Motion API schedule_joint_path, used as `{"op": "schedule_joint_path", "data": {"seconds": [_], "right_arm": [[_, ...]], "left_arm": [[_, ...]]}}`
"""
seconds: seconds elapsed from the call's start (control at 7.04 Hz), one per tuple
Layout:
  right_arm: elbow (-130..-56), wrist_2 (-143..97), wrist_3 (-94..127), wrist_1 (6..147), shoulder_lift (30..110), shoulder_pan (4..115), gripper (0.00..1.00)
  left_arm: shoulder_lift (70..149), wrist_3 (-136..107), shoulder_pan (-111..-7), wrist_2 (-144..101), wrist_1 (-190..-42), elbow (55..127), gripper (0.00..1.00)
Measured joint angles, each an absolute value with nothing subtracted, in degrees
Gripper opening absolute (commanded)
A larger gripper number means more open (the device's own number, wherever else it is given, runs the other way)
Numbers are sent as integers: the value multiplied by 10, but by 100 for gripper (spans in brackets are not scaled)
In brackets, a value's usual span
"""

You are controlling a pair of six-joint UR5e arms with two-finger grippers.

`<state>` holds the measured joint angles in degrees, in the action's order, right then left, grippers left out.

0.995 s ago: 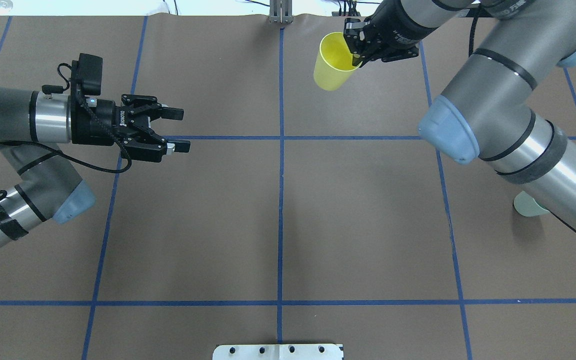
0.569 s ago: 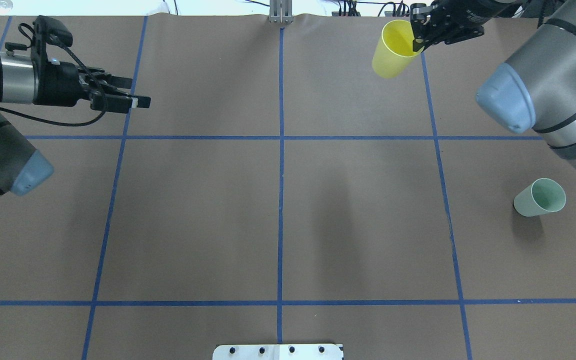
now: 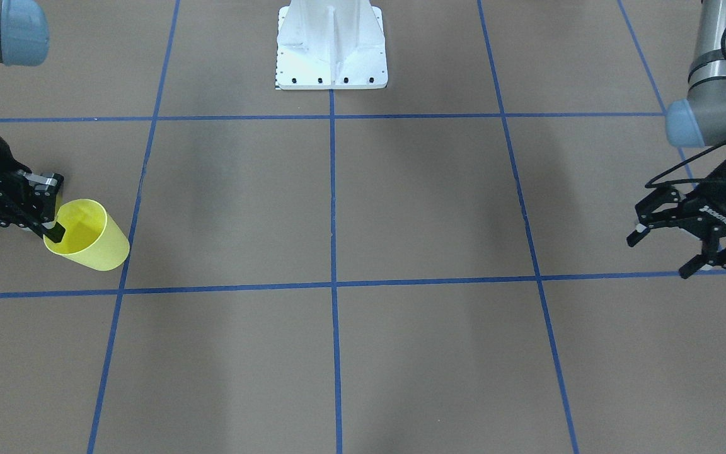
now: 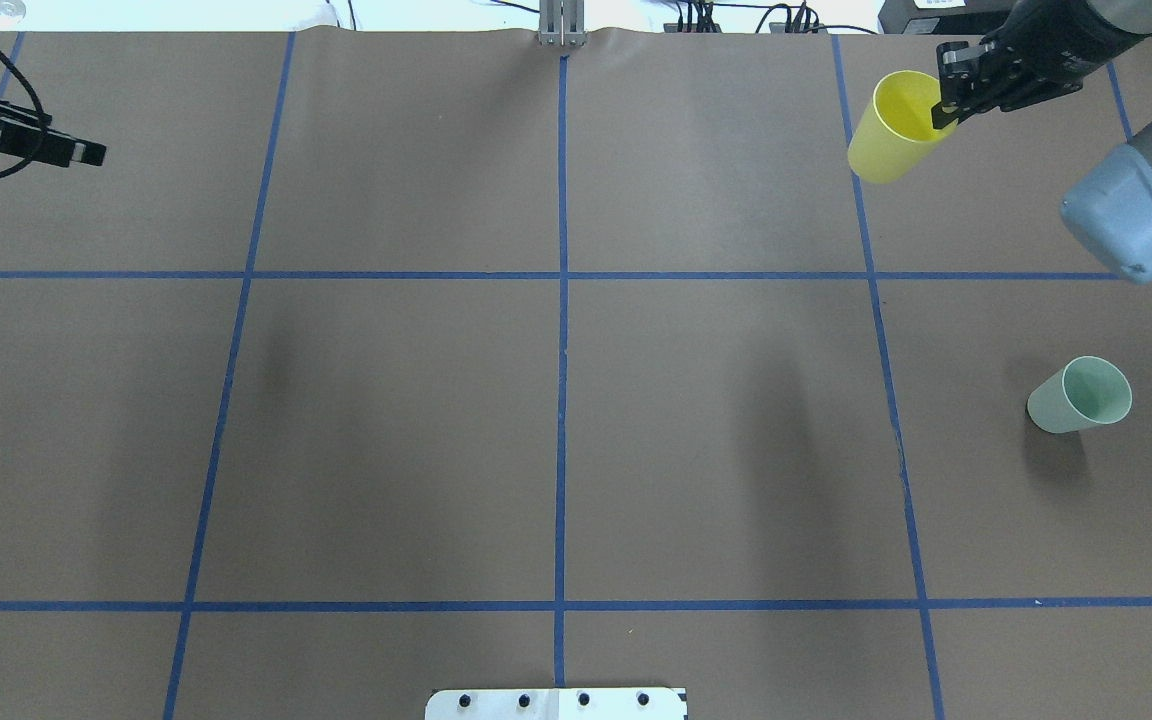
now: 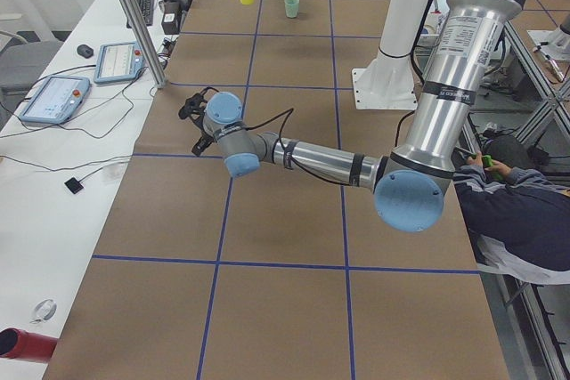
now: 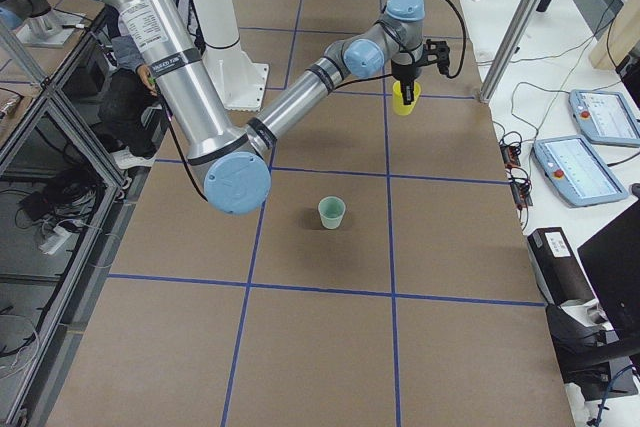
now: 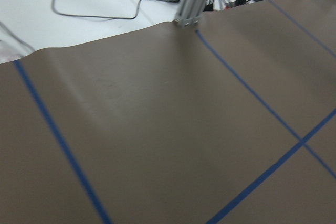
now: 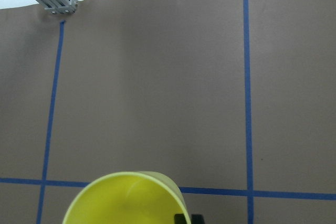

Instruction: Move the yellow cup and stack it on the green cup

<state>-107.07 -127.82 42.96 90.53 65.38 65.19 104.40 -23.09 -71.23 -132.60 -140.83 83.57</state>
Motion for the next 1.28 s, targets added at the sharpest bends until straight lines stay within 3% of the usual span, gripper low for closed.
{"op": "schedule_joint_path", "data": {"seconds": [0.71, 1.28], "right_arm": [[-1143, -1309, 288, 899, 809, 684, 0], [-1151, -1349, 169, 834, 951, 724, 0]], "left_arm": [[1009, 179, -884, -1324, -1063, 833, 100], [910, 197, -921, -1328, -1021, 862, 100]]}}
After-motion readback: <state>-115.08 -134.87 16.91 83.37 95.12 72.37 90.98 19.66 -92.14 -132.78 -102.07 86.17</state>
